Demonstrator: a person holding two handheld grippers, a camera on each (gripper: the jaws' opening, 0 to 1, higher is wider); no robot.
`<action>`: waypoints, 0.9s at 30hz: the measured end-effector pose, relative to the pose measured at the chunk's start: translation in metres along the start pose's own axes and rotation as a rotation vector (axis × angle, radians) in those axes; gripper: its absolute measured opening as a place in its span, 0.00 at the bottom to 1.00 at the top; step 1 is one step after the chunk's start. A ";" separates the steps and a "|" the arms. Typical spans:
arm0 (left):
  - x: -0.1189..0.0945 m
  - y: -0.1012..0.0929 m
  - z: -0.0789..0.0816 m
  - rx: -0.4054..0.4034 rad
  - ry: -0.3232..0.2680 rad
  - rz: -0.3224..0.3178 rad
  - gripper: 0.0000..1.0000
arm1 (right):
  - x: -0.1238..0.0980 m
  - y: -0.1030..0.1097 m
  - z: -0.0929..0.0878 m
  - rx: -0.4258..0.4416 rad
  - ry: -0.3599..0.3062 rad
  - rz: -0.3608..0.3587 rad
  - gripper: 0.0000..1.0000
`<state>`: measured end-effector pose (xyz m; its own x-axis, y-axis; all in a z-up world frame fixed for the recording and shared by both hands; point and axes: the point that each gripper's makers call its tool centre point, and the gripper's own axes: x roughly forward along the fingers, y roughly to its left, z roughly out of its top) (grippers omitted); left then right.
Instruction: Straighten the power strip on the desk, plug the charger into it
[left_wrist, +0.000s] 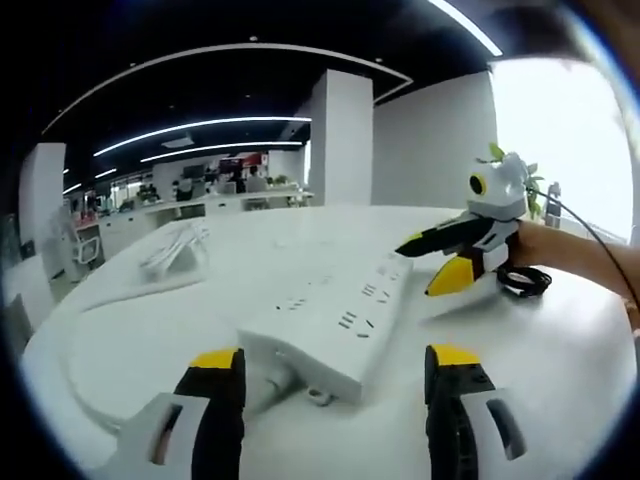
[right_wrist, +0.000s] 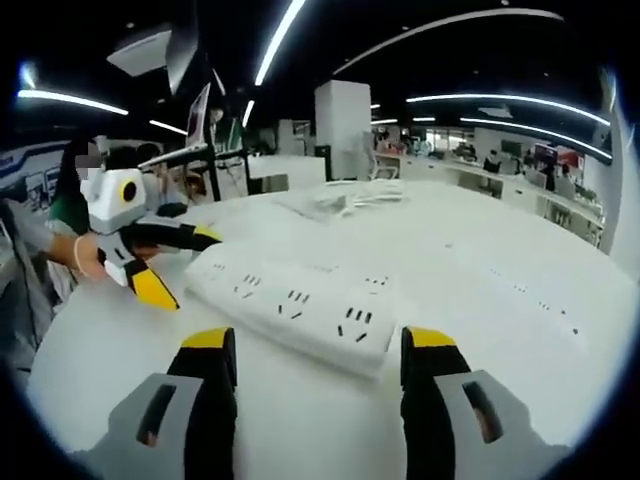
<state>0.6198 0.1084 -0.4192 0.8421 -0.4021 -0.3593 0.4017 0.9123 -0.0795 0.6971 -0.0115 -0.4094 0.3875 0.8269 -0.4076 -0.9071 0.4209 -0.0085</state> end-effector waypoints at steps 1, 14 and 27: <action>0.000 0.000 0.000 0.005 0.002 -0.001 0.71 | 0.001 0.000 -0.001 0.002 0.004 0.002 0.65; 0.003 0.001 -0.002 0.031 0.018 -0.002 0.62 | 0.002 0.008 -0.007 0.026 0.021 -0.004 0.64; 0.004 0.003 -0.002 0.049 0.026 0.013 0.60 | 0.003 0.007 -0.007 0.035 0.015 -0.027 0.62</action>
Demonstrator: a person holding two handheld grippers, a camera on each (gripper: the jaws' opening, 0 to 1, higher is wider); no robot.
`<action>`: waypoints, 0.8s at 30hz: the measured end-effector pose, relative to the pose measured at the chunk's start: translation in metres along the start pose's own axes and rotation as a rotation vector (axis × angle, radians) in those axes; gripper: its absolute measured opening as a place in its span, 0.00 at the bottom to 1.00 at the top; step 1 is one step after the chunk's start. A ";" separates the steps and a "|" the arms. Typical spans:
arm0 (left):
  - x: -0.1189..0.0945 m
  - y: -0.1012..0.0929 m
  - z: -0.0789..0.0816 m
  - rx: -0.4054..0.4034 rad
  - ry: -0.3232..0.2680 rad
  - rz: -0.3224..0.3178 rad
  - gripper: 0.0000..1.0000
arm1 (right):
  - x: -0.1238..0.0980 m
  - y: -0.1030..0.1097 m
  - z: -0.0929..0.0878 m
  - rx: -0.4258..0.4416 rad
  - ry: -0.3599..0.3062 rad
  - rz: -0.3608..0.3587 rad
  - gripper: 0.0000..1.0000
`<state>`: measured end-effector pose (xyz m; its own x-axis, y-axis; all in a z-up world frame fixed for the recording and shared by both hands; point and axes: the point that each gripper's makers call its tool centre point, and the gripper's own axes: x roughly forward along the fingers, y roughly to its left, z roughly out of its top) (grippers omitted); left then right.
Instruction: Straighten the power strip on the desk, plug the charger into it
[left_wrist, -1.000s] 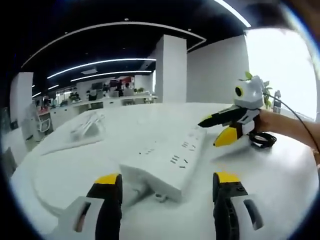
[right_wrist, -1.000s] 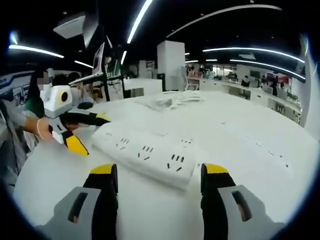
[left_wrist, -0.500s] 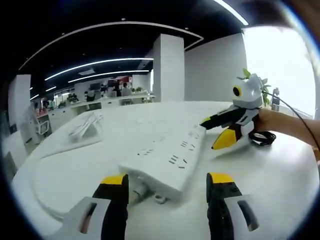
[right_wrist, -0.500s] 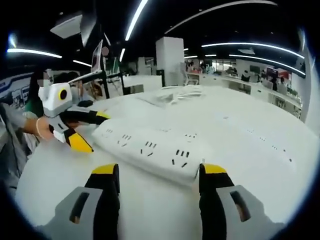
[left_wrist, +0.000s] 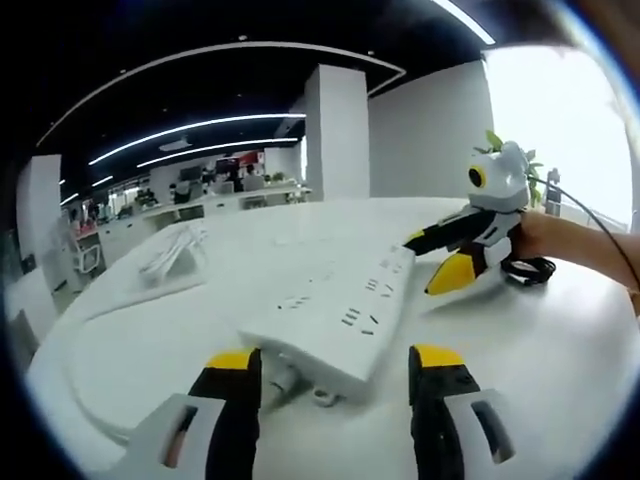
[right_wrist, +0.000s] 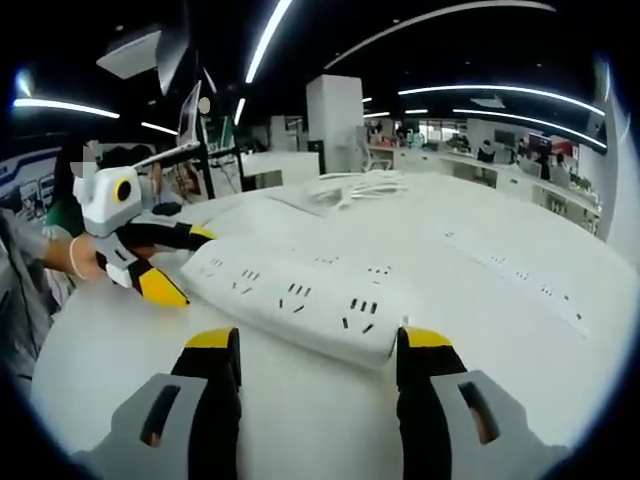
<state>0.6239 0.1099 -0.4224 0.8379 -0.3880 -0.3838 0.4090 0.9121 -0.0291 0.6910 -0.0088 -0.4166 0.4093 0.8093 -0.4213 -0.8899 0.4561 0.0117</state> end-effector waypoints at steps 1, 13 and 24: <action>0.000 0.000 0.000 0.008 0.002 0.001 0.60 | 0.000 0.000 0.000 -0.006 0.004 -0.005 0.62; 0.001 0.000 0.000 0.026 0.002 -0.007 0.61 | -0.006 0.002 -0.003 -0.001 0.008 -0.045 0.61; 0.003 0.004 0.000 0.057 0.003 -0.011 0.54 | -0.013 0.006 -0.005 0.048 -0.010 -0.127 0.58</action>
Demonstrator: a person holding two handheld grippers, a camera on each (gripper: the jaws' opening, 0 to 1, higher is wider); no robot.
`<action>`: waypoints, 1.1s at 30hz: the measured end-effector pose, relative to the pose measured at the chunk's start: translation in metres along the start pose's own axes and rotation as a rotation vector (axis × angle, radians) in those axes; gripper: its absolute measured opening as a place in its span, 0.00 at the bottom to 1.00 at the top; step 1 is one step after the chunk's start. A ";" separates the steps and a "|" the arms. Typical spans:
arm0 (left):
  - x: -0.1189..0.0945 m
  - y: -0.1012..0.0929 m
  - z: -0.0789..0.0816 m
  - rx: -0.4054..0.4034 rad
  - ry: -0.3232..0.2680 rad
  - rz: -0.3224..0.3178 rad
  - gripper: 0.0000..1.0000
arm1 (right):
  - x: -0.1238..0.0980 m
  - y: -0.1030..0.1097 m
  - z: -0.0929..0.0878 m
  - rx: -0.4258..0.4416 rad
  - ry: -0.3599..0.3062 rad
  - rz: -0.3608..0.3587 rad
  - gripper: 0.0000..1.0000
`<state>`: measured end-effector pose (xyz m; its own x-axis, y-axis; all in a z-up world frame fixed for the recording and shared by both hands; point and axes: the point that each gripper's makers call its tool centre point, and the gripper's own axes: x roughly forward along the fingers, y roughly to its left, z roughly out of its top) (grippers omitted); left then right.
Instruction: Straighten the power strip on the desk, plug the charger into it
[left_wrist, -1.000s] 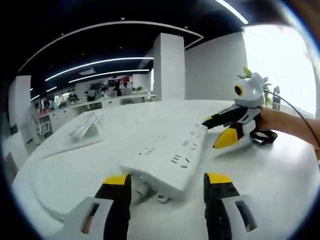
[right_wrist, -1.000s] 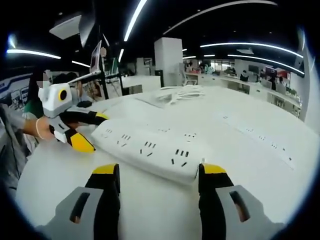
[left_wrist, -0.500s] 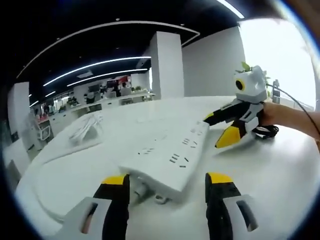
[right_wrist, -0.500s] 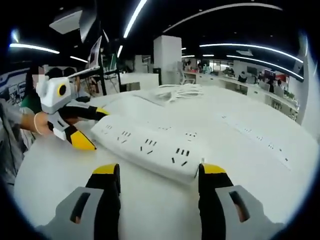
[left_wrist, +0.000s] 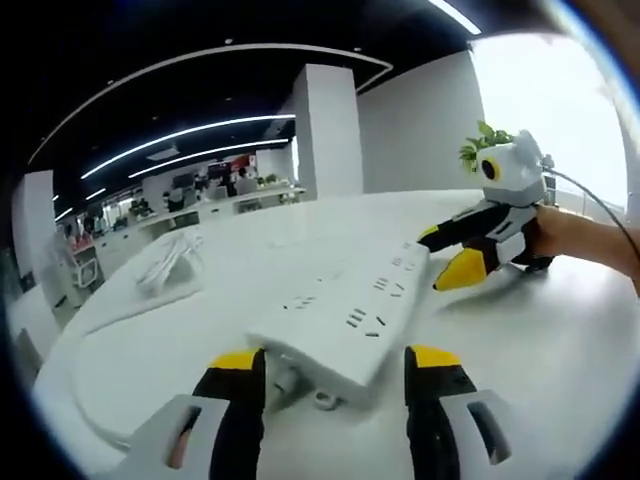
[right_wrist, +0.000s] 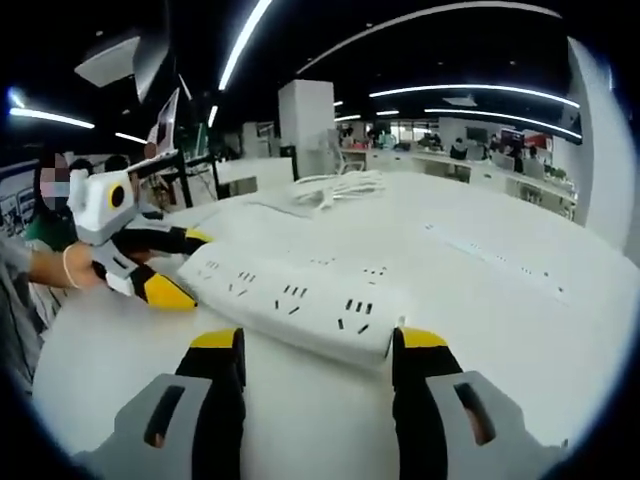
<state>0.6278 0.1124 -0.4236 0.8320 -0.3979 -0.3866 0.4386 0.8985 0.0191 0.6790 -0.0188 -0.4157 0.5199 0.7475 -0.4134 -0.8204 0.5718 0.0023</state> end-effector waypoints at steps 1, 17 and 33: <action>0.000 0.001 0.000 0.002 0.000 0.001 0.53 | -0.001 0.001 -0.001 -0.009 0.005 -0.006 0.58; 0.003 0.002 0.001 0.006 0.001 -0.017 0.56 | -0.011 0.003 -0.007 0.004 0.021 -0.085 0.48; 0.008 0.002 0.003 0.027 -0.009 -0.078 0.57 | -0.023 -0.001 -0.011 0.025 0.020 -0.176 0.36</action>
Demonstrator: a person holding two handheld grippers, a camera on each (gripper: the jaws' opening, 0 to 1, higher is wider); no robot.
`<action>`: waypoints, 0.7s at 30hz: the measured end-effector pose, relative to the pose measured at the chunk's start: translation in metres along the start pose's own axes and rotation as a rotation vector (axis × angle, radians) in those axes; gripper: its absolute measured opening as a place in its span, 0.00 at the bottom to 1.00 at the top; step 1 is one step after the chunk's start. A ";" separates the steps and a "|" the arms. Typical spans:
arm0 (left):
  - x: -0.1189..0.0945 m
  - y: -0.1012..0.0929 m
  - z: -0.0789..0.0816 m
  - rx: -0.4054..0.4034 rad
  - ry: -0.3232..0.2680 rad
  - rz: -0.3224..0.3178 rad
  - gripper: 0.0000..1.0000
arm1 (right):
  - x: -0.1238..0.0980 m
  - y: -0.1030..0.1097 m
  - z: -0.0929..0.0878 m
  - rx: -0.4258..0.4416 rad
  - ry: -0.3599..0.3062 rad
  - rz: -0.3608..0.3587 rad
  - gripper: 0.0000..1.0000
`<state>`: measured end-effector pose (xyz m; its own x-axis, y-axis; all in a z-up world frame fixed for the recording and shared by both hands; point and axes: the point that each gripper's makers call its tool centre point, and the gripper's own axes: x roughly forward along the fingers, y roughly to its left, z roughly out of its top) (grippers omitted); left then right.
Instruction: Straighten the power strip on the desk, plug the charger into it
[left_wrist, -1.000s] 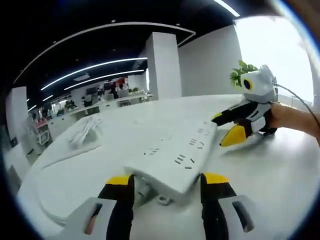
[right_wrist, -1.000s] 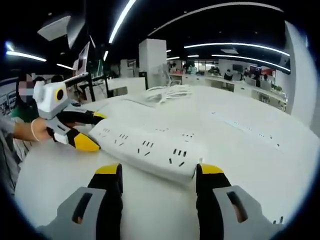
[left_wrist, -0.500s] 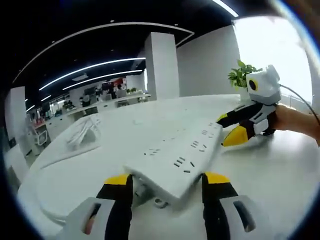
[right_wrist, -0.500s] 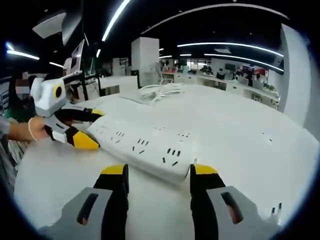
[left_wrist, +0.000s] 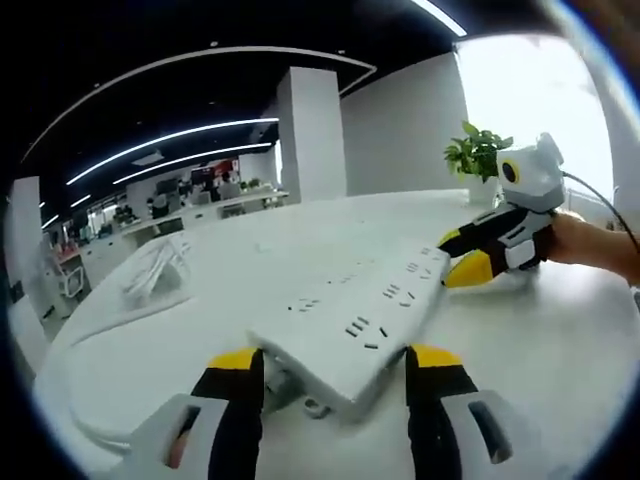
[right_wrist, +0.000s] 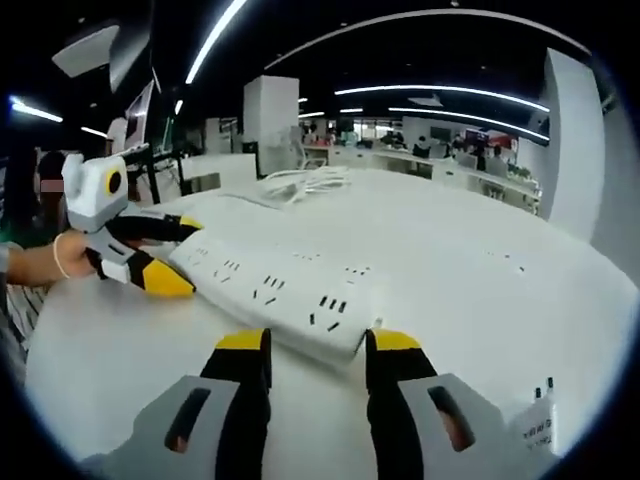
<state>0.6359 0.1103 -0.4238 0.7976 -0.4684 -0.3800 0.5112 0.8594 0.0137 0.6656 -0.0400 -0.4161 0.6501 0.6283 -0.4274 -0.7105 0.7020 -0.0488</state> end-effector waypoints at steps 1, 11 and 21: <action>0.000 0.000 0.000 0.001 0.000 -0.004 0.57 | 0.000 0.000 0.000 0.004 0.000 -0.002 0.36; 0.003 0.000 0.002 0.020 0.000 -0.059 0.57 | -0.008 0.004 -0.003 0.036 0.026 -0.063 0.35; 0.005 -0.003 0.003 0.040 0.009 -0.104 0.57 | -0.015 0.007 -0.007 0.037 0.043 -0.117 0.34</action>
<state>0.6396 0.1050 -0.4235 0.7367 -0.5530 -0.3893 0.6038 0.7971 0.0103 0.6489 -0.0475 -0.4164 0.7152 0.5273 -0.4587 -0.6198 0.7819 -0.0674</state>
